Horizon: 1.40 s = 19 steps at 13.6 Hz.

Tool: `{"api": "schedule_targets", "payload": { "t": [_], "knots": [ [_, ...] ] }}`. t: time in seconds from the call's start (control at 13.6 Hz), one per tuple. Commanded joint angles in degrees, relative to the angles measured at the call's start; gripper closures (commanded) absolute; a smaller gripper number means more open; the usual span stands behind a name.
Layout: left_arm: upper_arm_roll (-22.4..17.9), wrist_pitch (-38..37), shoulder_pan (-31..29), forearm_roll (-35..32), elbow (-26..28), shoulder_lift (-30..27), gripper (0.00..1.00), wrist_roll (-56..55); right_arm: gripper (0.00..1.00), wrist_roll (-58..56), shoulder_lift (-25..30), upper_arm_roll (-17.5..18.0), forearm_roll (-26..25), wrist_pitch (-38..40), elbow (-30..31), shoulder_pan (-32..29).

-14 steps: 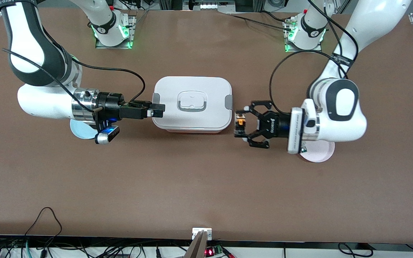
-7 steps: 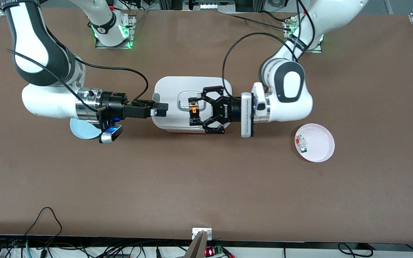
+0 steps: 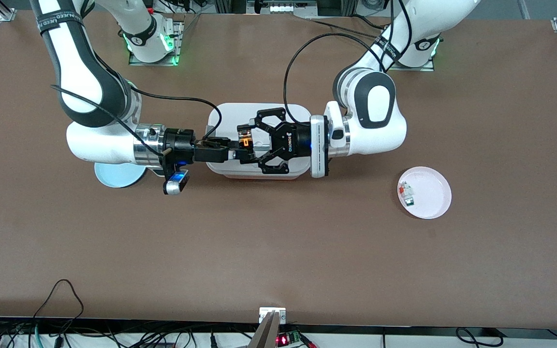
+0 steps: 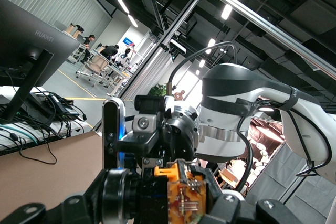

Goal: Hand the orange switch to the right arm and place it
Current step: 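Close the right gripper on the switch beside the left gripper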

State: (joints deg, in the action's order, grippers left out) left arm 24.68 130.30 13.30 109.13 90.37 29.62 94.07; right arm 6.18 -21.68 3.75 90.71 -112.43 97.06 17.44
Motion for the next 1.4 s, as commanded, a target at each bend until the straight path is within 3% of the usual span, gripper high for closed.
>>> {"api": "schedule_targets", "payload": {
  "t": [0.0,0.15,0.37,0.59,0.81,0.88,0.96,1.32],
  "knots": [
    [-0.16,0.66,0.41,1.79,-1.16,0.26,0.75,1.12,0.03,0.67,0.76,-0.06,1.32,0.19,-0.11,-0.03],
    [-0.16,0.66,0.41,1.79,-1.16,0.26,0.75,1.03,0.14,1.9,1.02,-0.06,1.32,0.19,-0.38,-0.03],
    [-0.16,0.66,0.41,1.79,-1.16,0.26,0.75,1.03,0.56,2.17,1.46,-0.06,1.32,0.19,-0.38,-0.12],
    [-0.16,0.66,0.41,1.79,-1.42,0.26,0.75,0.68,0.89,2.26,1.46,-0.06,1.32,0.19,-0.38,-0.12],
    [-0.16,0.75,0.5,2.23,-2.48,0.26,0.64,0.33,0.93,2.26,1.46,-0.06,1.32,0.19,-0.38,-0.3],
    [-0.16,0.75,0.5,2.32,-2.39,0.26,0.39,0.5,0.93,2.26,1.46,-0.06,1.32,0.19,-0.46,-0.3],
    [-0.16,0.66,0.41,2.41,-2.3,0.17,0.01,0.94,0.93,2.17,1.55,-0.06,1.32,0.28,-0.47,-0.3],
    [-0.07,-1.7,-1.52,2.32,-1.34,-0.27,0.0,-0.81,0.93,1.99,1.55,-0.06,1.23,0.28,-0.55,-0.47]
  ]
}}
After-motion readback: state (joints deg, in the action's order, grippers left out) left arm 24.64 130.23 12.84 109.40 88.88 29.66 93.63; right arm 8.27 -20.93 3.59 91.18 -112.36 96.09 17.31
